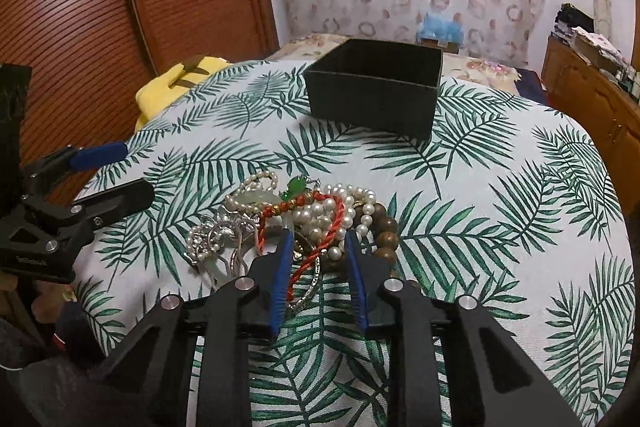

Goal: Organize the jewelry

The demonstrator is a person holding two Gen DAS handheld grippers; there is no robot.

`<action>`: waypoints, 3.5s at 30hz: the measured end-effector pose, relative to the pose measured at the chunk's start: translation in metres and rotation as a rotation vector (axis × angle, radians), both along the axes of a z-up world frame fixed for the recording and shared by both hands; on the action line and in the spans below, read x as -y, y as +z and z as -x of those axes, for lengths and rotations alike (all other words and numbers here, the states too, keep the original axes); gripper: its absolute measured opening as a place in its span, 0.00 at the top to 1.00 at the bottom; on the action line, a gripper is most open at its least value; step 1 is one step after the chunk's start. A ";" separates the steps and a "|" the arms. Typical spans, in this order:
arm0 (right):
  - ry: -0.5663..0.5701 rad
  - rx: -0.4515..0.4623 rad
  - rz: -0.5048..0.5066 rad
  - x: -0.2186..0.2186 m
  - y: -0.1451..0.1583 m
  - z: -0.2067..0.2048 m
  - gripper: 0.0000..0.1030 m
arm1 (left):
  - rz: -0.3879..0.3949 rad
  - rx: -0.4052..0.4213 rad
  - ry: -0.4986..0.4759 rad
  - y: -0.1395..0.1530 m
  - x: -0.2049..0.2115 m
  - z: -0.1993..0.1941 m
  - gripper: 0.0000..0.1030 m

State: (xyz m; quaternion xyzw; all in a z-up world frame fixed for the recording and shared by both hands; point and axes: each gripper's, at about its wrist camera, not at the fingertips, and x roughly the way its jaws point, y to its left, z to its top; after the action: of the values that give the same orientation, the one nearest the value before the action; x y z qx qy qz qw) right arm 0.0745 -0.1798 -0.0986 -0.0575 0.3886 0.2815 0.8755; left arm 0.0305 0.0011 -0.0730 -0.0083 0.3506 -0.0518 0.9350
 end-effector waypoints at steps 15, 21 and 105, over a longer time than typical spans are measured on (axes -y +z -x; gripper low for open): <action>-0.021 0.066 0.008 0.014 0.015 0.003 0.97 | 0.023 -0.067 -0.031 -0.017 0.003 -0.010 0.07; -0.039 0.111 0.001 0.024 0.027 0.007 0.97 | 0.062 -0.093 -0.087 -0.025 0.010 -0.013 0.07; -0.083 0.139 0.024 0.056 0.038 0.017 0.97 | -0.019 0.018 -0.290 0.011 0.056 -0.008 0.99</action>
State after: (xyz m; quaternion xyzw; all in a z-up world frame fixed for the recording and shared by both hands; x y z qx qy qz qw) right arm 0.0575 -0.2360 -0.0602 -0.0715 0.3321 0.2355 0.9105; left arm 0.0383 -0.0551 -0.0623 0.0517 0.3403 -0.1829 0.9209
